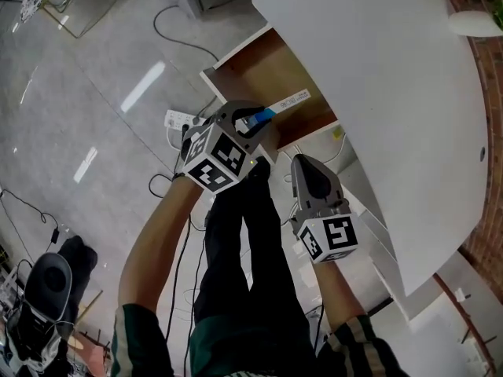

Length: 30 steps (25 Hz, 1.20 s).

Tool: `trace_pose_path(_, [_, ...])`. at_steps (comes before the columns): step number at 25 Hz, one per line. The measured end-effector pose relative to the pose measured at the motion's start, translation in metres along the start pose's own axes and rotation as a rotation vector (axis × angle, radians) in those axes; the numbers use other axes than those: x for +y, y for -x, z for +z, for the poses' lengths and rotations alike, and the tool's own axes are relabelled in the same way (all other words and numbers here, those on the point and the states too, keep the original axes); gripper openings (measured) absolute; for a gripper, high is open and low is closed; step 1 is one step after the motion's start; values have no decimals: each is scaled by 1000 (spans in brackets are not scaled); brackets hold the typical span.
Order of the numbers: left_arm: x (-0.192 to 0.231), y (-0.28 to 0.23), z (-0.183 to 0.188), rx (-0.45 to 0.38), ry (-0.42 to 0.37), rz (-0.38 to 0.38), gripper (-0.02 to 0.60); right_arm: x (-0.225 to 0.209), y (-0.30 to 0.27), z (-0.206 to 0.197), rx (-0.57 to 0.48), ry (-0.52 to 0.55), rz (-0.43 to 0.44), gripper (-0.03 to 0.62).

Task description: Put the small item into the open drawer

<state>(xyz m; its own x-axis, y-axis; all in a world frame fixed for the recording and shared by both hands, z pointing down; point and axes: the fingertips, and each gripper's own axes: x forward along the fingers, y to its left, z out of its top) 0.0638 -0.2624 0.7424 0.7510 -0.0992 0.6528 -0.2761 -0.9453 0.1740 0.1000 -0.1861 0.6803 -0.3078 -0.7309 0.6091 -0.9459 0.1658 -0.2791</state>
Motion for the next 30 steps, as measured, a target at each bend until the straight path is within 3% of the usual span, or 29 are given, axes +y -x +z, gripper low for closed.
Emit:
trace_pose_path(11, [-37, -43, -8, 129, -195, -162, 104, -25, 12, -29, 12, -32, -36, 25])
trace_pose_path(17, [-57, -57, -20, 223, -325, -287, 104, -29, 11, -36, 13, -52, -45, 25])
trace_pose_path(30, [-49, -86, -31, 370, -463, -391, 104, -37, -3, -52, 63, -33, -81, 25])
